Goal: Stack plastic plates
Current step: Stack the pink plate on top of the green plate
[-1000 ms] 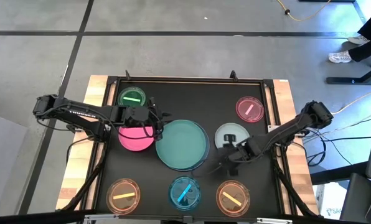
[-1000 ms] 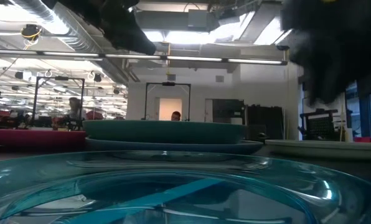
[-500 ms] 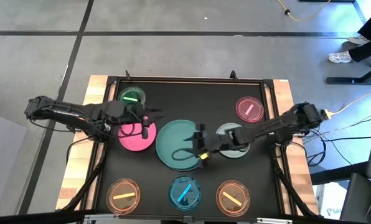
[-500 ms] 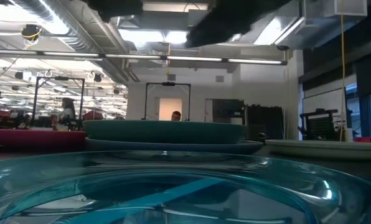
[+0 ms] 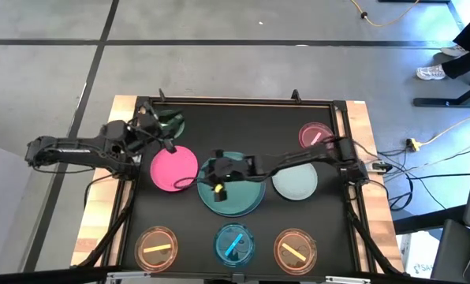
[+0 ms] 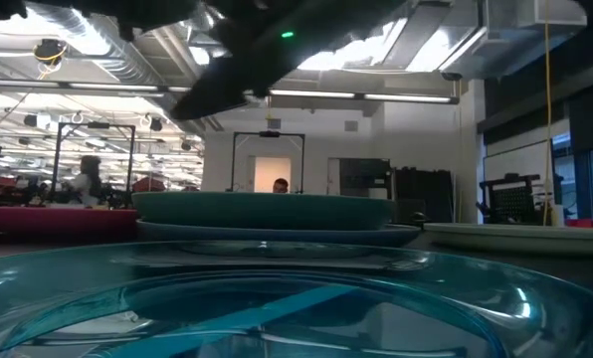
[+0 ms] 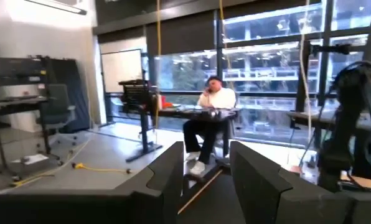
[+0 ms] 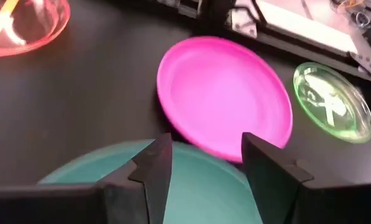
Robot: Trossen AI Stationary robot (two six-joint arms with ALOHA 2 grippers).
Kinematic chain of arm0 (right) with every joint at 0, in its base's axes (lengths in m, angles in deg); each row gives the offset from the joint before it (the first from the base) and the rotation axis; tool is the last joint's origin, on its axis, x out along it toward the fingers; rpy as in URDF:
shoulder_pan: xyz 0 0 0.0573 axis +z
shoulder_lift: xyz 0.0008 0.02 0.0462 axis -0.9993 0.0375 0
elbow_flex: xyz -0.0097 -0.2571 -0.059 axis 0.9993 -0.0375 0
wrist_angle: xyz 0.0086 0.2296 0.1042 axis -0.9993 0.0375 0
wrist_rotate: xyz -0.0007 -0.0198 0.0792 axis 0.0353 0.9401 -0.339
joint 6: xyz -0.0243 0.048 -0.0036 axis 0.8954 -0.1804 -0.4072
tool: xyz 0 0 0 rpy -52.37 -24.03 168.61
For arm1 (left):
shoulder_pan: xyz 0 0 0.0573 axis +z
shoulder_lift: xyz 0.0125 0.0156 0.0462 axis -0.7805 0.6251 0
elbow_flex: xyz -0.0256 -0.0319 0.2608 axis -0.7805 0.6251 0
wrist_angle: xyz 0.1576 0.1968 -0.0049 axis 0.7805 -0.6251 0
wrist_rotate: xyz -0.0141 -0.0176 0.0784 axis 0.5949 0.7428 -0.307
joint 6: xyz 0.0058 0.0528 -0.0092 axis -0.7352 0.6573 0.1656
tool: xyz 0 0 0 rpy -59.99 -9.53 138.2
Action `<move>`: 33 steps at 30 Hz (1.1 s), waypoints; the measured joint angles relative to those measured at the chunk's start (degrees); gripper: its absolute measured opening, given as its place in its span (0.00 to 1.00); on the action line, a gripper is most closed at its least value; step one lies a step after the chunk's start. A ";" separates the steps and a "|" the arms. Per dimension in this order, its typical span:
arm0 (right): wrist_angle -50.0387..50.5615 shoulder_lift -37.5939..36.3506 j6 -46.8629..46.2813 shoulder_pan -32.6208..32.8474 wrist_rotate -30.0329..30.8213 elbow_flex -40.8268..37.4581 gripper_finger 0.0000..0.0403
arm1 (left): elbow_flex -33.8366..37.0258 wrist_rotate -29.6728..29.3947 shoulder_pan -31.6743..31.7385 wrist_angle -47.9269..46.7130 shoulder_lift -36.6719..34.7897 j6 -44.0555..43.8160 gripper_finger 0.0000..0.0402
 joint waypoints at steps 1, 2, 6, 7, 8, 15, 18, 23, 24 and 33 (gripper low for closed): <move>0.09 1.70 0.07 -0.31 0.00 2.15 0.45 | 0.38 0.09 0.32 -0.26 -0.62 -0.17 0.31; 0.13 3.38 0.19 -0.33 -0.31 4.23 0.45 | 0.85 0.69 0.41 -0.12 -1.14 -0.28 0.31; 0.44 10.78 0.48 -0.61 -3.71 13.11 0.45 | 1.76 2.71 0.35 -0.48 -1.81 -0.28 0.31; 0.76 12.69 0.45 -0.61 -4.46 15.52 0.45 | 1.80 2.64 0.35 -0.53 -1.85 -0.24 0.31; 1.93 14.41 0.31 -0.61 -4.66 17.82 0.45 | 1.80 2.62 0.36 -0.62 -1.86 -0.33 0.31; 11.25 24.65 -1.00 -0.55 -4.92 31.68 0.45 | 1.84 3.12 0.30 -3.18 -1.65 -1.70 0.31; 14.04 26.76 -1.90 -0.67 -4.91 33.79 0.45 | 1.84 3.27 0.30 -3.23 -1.65 -1.70 0.31; 15.41 26.98 -3.49 -1.44 -4.44 33.32 0.45 | 1.84 3.59 0.30 -3.15 -1.62 -1.72 0.31; 15.56 26.98 -3.79 -1.47 -4.46 33.30 0.45 | 1.84 3.64 0.30 -3.14 -1.61 -1.72 0.31; 17.24 26.96 -3.74 -2.48 -4.38 33.26 0.45 | 1.84 3.69 0.30 -3.08 -1.63 -1.76 0.31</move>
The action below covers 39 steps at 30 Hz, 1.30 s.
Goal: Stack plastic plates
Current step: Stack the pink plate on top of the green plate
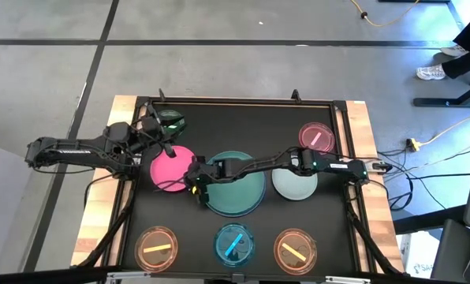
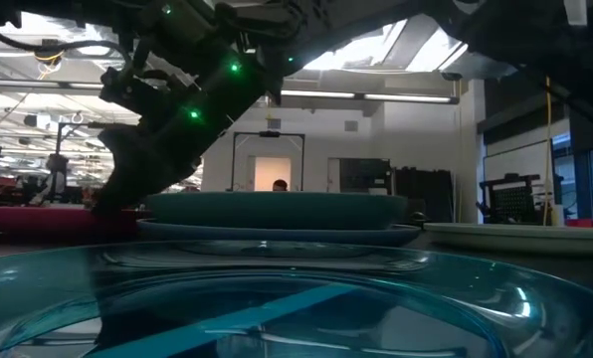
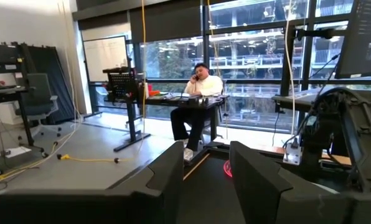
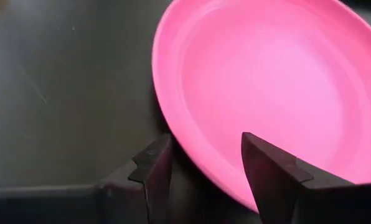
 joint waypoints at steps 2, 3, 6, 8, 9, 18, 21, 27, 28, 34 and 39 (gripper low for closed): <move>0.43 0.00 0.69 -0.01 -0.37 -0.04 0.45 | 0.00 0.00 0.00 -0.02 0.00 0.00 0.31; 0.84 0.00 1.28 -0.01 -1.15 -0.04 0.45 | 0.00 0.00 0.00 -0.01 0.00 0.00 0.31; 0.59 0.48 2.85 0.02 -3.93 -0.07 0.45 | 0.00 0.00 0.00 -0.01 0.00 0.00 0.31; 0.46 0.81 3.49 0.03 -2.42 -0.11 0.45 | 0.00 0.00 0.00 -0.02 0.00 0.00 0.31; 0.50 0.87 3.55 0.03 -1.49 -0.16 0.45 | 0.00 0.00 0.00 0.00 0.00 0.00 0.31; 0.25 0.87 3.80 -0.40 -0.48 -0.17 0.34 | 0.00 0.00 0.00 0.00 0.02 -0.03 0.31; -0.03 0.87 4.76 -0.40 -0.49 -0.17 0.21 | 0.00 0.43 0.00 0.01 0.00 -0.05 0.31; -0.96 0.67 8.64 -0.13 -0.35 -0.17 0.02 | 0.00 2.18 0.00 0.00 0.00 -0.05 0.31; -0.82 0.44 9.29 0.05 -0.01 -0.17 0.03 | 0.00 2.19 0.00 -0.02 0.02 -0.05 0.31; -0.59 -3.89 15.97 1.35 2.58 -0.17 0.01 | 0.00 2.17 0.00 -0.11 0.00 0.04 0.31; 3.51 -8.70 18.56 3.49 6.16 -0.15 0.01 | 0.00 2.17 0.00 -0.50 0.01 0.06 0.31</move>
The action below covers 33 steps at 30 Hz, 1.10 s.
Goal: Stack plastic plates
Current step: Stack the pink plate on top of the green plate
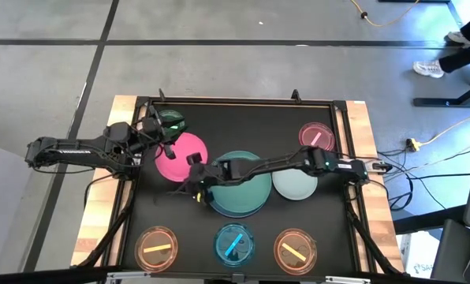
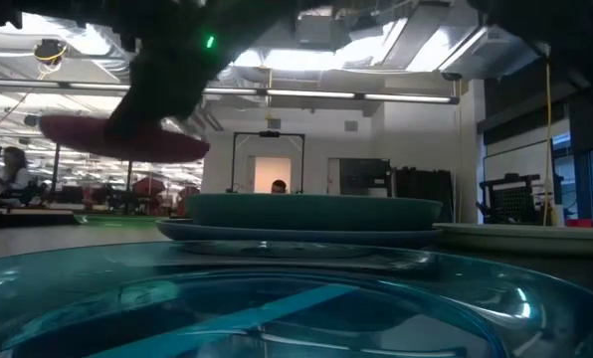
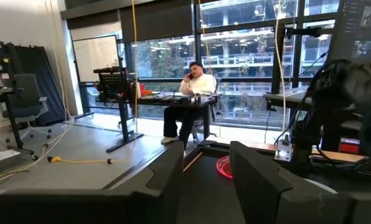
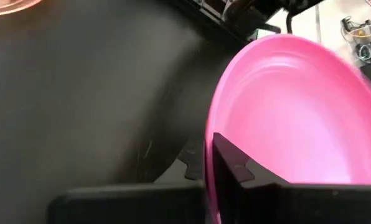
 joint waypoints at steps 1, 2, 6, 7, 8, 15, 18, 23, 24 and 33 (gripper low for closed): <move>1.01 -1.07 0.15 0.65 0.90 0.00 0.01 | 0.00 0.00 0.00 0.00 -0.01 0.00 0.31; 2.26 -2.21 0.28 1.34 2.29 0.00 0.01 | 0.00 0.00 0.00 0.00 0.01 -0.02 0.31; 12.40 -7.32 -0.09 3.97 4.83 0.11 0.00 | -0.01 0.77 -0.02 0.00 -0.09 -0.07 0.31; 15.76 -8.28 -1.23 4.42 4.82 0.11 0.00 | 0.00 1.38 -0.02 0.02 -0.11 -0.17 0.31; 18.85 -8.90 -3.05 4.84 4.72 0.11 0.00 | -0.02 1.92 -0.02 0.05 -0.14 -0.43 0.31; 34.64 -12.74 -12.14 7.67 5.04 0.02 0.00 | -0.02 2.75 -0.02 0.06 -0.12 -1.14 0.31; 37.64 -13.71 -15.03 9.44 4.67 -1.39 0.00 | -0.02 2.77 -0.02 0.04 -0.10 -1.20 0.31; 36.06 -18.52 -19.70 11.85 4.84 -11.07 0.00 | -0.02 2.77 -0.02 0.02 -0.10 -1.42 0.31; 34.36 -20.30 -20.84 12.15 4.94 -14.06 0.00 | -0.02 2.78 -0.02 0.02 -0.10 -1.42 0.31; 5.19 -35.32 -28.12 12.23 2.68 -46.09 0.00 | -0.02 2.77 0.00 0.31 -0.08 -1.46 0.31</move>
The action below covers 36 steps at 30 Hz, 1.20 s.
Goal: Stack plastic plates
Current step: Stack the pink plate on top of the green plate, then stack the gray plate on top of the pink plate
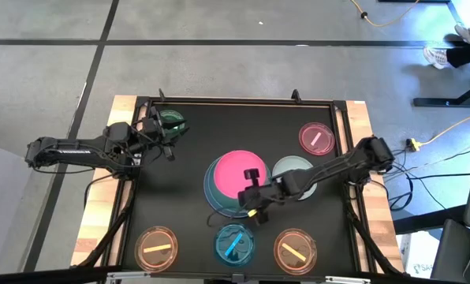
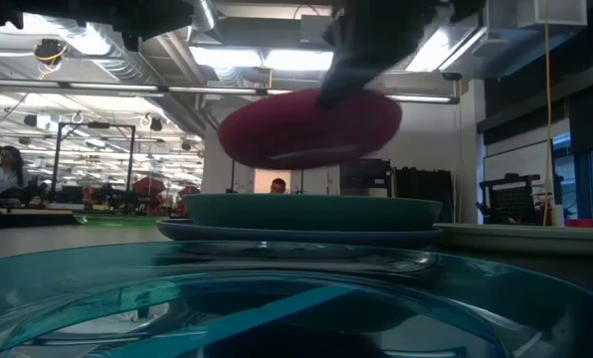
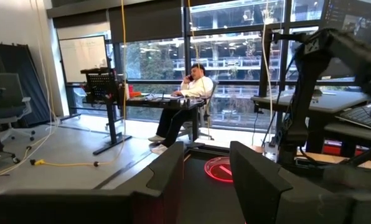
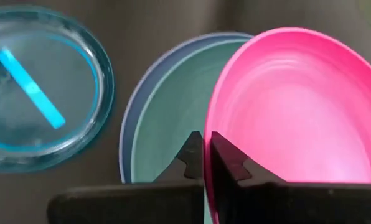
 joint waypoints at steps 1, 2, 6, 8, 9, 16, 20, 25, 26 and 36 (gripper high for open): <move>-3.61 -0.59 -0.39 0.00 -0.21 -2.76 0.00 | 0.00 0.00 0.00 0.08 -0.02 0.01 0.31; -6.61 -0.92 -0.61 0.01 -0.40 -5.24 0.00 | 0.00 0.00 0.00 0.28 -0.02 0.00 0.31; -16.86 -0.86 -2.00 0.04 -2.22 -12.05 0.00 | 0.00 0.00 0.00 0.37 0.01 0.00 0.31; -20.57 -0.31 -2.06 -0.26 -2.49 -14.18 0.00 | 0.00 0.00 0.00 0.39 -0.02 0.00 0.31; -21.42 -0.09 -2.09 -0.31 -2.50 -15.10 0.00 | 0.00 0.00 0.00 0.37 0.01 0.00 0.31; -24.72 0.63 -5.90 -1.19 -4.13 -15.85 0.00 | -0.02 -0.02 0.00 0.33 0.05 0.00 0.31; -25.22 0.63 -6.66 -1.11 -4.39 -15.85 0.05 | -0.02 -0.02 0.00 0.37 0.05 0.00 0.31; -26.28 0.63 -7.75 -1.09 -4.42 -15.87 0.23 | -0.02 0.00 -0.01 0.38 0.05 0.02 0.31; -26.34 0.63 -7.78 -1.11 -4.43 -15.75 0.27 | -0.02 0.00 0.00 0.37 0.05 0.02 0.31; -4.57 -6.91 -6.64 -1.03 -4.35 -8.40 0.47 | -0.02 0.00 0.00 0.33 0.05 0.00 0.31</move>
